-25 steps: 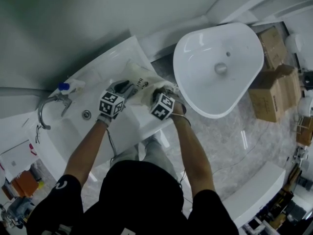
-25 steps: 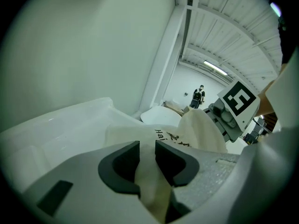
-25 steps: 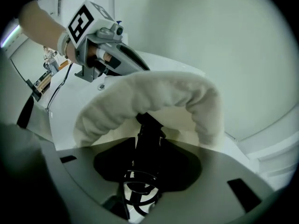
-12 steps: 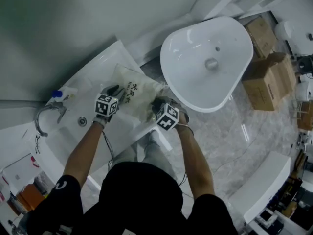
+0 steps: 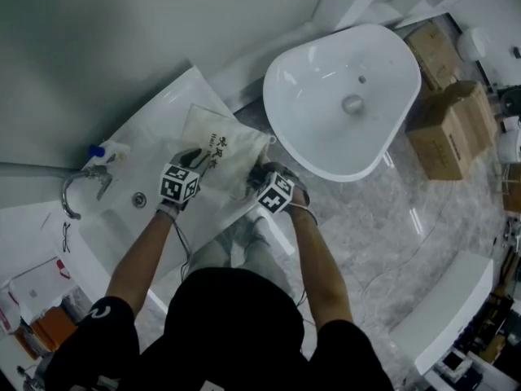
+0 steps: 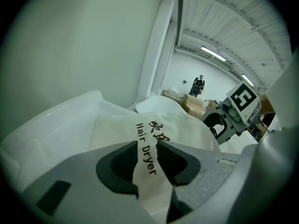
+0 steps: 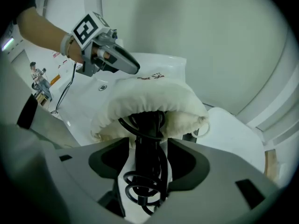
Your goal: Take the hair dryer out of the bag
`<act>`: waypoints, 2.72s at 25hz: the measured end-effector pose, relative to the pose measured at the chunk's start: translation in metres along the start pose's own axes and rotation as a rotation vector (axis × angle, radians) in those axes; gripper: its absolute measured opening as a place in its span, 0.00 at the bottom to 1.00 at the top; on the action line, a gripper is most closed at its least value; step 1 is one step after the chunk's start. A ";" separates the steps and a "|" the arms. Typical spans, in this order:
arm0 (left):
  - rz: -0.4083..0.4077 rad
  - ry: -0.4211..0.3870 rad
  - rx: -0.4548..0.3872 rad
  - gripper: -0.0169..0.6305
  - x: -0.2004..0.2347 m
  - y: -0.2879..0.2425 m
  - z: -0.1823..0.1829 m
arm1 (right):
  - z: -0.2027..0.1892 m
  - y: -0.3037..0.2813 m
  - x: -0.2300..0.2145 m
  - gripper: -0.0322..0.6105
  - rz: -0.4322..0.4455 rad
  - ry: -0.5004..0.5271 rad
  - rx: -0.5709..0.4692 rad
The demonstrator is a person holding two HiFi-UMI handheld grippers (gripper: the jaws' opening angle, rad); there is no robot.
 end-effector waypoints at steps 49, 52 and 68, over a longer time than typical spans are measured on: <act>-0.021 0.037 0.067 0.20 -0.159 -0.014 -0.047 | -0.134 0.119 -0.015 0.30 -0.165 -0.201 -0.113; -0.012 0.047 0.079 0.20 -0.156 -0.019 -0.051 | -0.136 0.127 -0.021 0.30 -0.188 -0.209 -0.124; 0.031 -0.002 -0.066 0.17 -0.149 0.013 -0.012 | -0.086 0.181 -0.062 0.30 -0.301 -0.218 -0.257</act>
Point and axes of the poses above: the fingertips, and each gripper's own axes: y backward along the fingers, x to its left, z out of its top, the point moved 3 cm from there along y, backward along the fingers, and after that the axes turned 7 degrees about -z, right-handed, at the moved point
